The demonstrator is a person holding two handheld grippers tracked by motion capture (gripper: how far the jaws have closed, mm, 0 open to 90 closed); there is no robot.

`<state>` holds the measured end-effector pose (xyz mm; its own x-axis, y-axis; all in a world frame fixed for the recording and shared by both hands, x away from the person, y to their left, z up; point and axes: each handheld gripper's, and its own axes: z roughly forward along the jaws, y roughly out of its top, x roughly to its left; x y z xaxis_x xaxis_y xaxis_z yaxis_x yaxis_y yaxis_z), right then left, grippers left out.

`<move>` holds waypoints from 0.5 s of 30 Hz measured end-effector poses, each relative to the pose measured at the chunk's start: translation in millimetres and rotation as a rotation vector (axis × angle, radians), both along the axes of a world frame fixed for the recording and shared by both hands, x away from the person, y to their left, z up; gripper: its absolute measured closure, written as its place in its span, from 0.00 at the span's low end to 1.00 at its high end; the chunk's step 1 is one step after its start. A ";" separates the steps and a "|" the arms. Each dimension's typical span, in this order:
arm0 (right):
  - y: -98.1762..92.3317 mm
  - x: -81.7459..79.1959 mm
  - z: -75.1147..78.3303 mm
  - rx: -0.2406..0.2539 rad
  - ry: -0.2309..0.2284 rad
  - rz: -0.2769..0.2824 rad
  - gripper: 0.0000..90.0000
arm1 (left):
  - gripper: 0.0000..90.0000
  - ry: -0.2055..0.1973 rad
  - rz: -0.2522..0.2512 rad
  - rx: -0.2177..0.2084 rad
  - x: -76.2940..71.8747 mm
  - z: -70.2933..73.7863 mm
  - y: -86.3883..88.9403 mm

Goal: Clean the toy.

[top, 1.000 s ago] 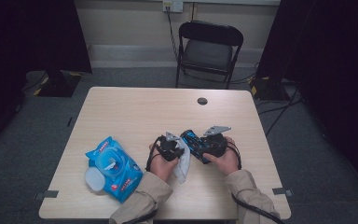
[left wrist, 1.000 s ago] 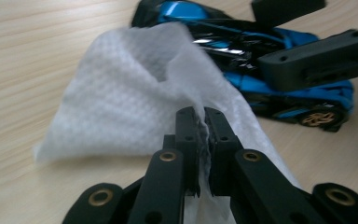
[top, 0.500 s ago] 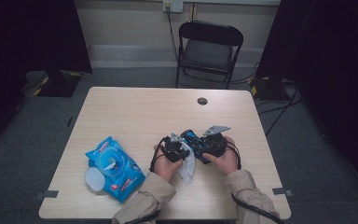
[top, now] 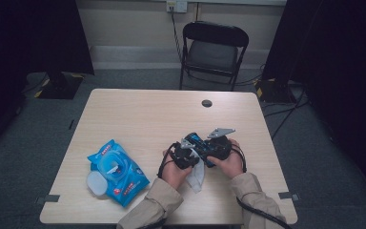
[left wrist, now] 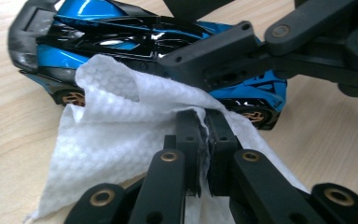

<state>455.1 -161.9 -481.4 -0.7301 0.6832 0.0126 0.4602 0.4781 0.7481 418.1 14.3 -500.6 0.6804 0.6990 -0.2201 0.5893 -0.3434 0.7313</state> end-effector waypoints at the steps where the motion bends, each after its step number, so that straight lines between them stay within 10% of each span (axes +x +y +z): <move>1: 0.2 0.2 -0.2 0.000 -0.002 0.001 0.48 | 0.96 0.001 -0.003 0.003 -0.4 0.1 -0.1; 15: 1.0 0.8 -0.3 -0.001 -0.005 0.002 0.48 | 0.96 0.011 -0.046 -0.013 -12.4 -0.1 -12.3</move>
<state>455.9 -160.9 -481.7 -0.7313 0.6820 0.0088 0.4560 0.4793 0.7499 405.8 2.0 -500.7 0.7094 0.6641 -0.2363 0.5808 -0.3607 0.7298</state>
